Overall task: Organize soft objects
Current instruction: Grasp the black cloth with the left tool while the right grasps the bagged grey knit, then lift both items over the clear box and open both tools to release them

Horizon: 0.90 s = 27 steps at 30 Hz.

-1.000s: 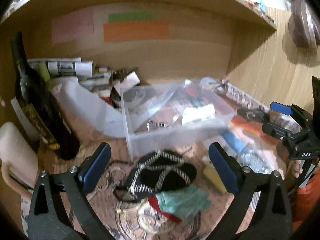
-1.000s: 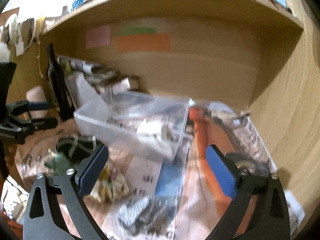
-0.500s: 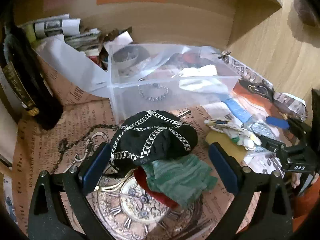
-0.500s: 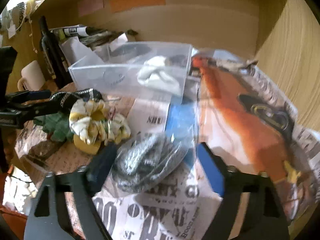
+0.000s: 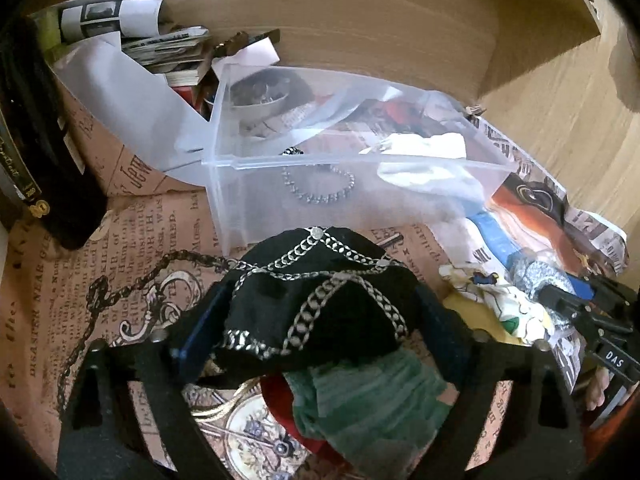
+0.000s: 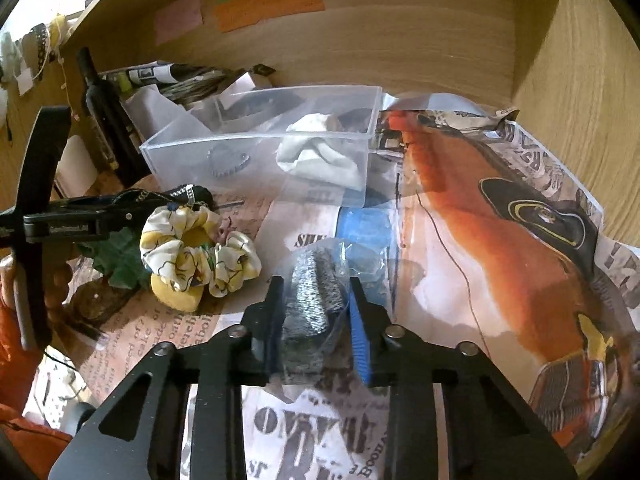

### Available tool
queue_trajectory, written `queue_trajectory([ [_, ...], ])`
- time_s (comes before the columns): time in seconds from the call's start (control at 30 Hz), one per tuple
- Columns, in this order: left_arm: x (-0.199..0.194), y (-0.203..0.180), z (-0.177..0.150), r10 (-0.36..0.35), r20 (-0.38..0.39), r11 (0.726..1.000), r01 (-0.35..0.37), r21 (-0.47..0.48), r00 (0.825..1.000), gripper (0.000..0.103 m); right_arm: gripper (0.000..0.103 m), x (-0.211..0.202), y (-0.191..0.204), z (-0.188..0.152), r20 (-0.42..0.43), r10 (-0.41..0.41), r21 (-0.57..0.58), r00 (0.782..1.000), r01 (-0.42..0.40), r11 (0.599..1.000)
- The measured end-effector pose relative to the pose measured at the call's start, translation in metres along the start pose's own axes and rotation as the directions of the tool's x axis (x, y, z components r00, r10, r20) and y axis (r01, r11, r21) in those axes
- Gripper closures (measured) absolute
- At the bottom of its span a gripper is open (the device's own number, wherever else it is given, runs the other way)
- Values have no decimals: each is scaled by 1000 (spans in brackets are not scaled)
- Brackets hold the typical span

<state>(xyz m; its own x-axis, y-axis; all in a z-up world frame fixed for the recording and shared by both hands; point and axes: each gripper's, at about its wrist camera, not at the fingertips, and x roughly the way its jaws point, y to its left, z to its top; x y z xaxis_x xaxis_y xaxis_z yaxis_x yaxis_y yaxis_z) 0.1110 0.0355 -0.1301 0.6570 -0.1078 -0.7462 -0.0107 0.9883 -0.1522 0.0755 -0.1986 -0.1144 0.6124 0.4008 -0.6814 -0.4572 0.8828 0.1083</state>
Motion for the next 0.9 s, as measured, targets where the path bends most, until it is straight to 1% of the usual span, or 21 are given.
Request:
queue_trajectory([
  [0.07,-3,1,-1,2,7,1000,-2,2,1000,26,80,-1,0,1,7,-2,1,1000,2,1000],
  [0.1,-3,2,-2,4,7,1000,-4,3,1000,28,80,-1,0,1,10,-2,2,1000,2,1000],
  [0.17,-8,4,-3,5,10,1000,-5,-2,1000,36,81,-3,-1,2,15,-2,5,1000,1,1000],
  [0.3,-20,7,-5,-10,29,1000,11,-18,1000,41,82,-7,-3,5,34,2,14,999,-2,1000],
  [0.43,-33,6,-4,-17,62,1000,18,-18,998,51,82,-14,-2,11,66,-2,11,998,1,1000],
  [0.6,-50,3,-1,-30,106,999,32,-14,994,55,82,-22,-1,22,115,-1,10,993,0,1000],
  [0.73,-65,-1,5,-38,152,999,39,-5,988,58,82,-28,2,33,159,3,3,987,-3,1000],
  [0.83,-73,-2,11,-47,184,999,48,-3,982,58,82,-29,5,42,183,13,-8,983,-12,1000],
  [0.9,-79,-2,15,-51,210,999,51,2,976,62,82,-28,7,47,197,20,-17,980,-17,1000],
])
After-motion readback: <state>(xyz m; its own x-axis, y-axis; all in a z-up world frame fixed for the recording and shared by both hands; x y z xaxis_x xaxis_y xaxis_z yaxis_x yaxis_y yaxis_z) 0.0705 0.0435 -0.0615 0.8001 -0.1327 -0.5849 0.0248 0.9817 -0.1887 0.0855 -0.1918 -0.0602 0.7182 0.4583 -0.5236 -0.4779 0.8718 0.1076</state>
